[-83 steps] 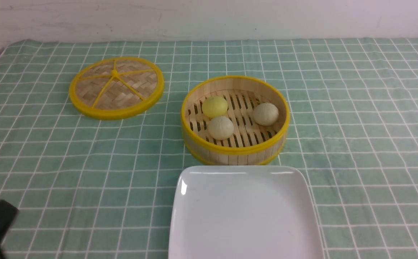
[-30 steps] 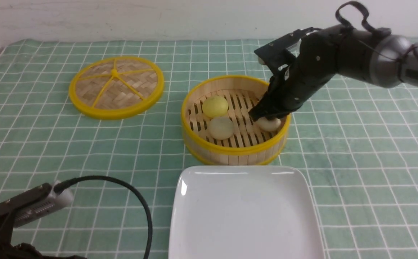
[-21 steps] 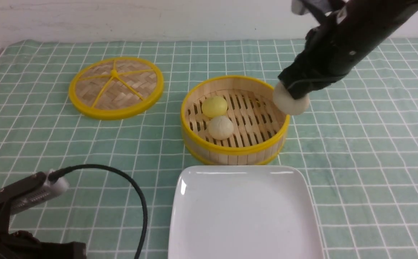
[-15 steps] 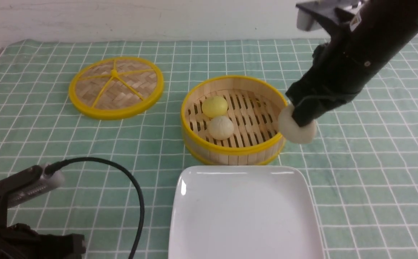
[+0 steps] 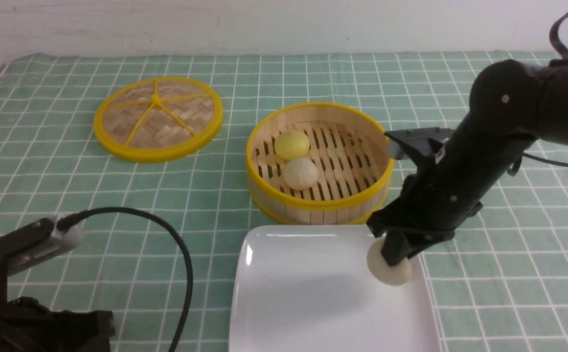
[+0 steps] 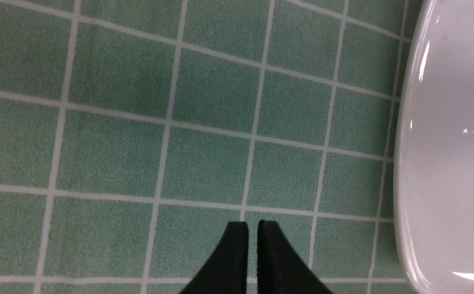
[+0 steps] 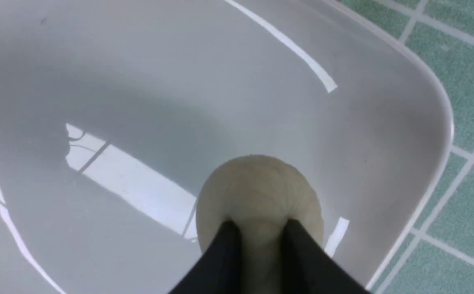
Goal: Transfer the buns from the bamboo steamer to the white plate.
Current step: 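Move the steamed bun from the bamboo steamer onto the white plate with the right gripper, then reach into the bamboo steamer and grasp a bun with the left gripper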
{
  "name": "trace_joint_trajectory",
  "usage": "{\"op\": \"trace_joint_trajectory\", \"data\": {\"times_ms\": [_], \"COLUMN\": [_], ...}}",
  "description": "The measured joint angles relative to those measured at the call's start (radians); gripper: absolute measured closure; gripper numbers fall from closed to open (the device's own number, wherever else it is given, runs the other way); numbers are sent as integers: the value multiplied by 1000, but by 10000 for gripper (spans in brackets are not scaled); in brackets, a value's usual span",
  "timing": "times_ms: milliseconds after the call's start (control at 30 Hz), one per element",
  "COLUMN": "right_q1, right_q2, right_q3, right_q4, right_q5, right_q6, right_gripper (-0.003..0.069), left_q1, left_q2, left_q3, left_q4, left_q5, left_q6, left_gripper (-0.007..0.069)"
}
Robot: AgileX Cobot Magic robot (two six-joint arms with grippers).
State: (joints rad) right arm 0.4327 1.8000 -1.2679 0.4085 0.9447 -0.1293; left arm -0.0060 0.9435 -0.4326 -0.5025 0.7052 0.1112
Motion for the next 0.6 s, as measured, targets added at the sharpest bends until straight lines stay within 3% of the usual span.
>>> {"op": "trace_joint_trajectory", "data": {"times_ms": [100, 200, 300, 467, 600], "right_q1": [0, 0, 0, 0, 0], "right_q2": [16, 26, 26, 26, 17], "right_q3": [1, -9, -48, -146, -191], "right_q4": [0, 0, -1, -10, -13], "right_q5": [-3, 33, 117, 247, 257], "right_q6": [0, 0, -5, -65, -88], "right_gripper": [400, 277, 214, 176, 178], "left_q1": [0, 0, 0, 0, 0], "left_q2": [0, 0, 0, 0, 0], "left_q3": [0, 0, 0, 0, 0], "left_q4": [0, 0, 0, 0, 0], "left_q5": [-4, -6, -7, -7, -7], "left_q6": [0, 0, 0, 0, 0], "left_gripper": [556, 554, 552, 550, 550]}}
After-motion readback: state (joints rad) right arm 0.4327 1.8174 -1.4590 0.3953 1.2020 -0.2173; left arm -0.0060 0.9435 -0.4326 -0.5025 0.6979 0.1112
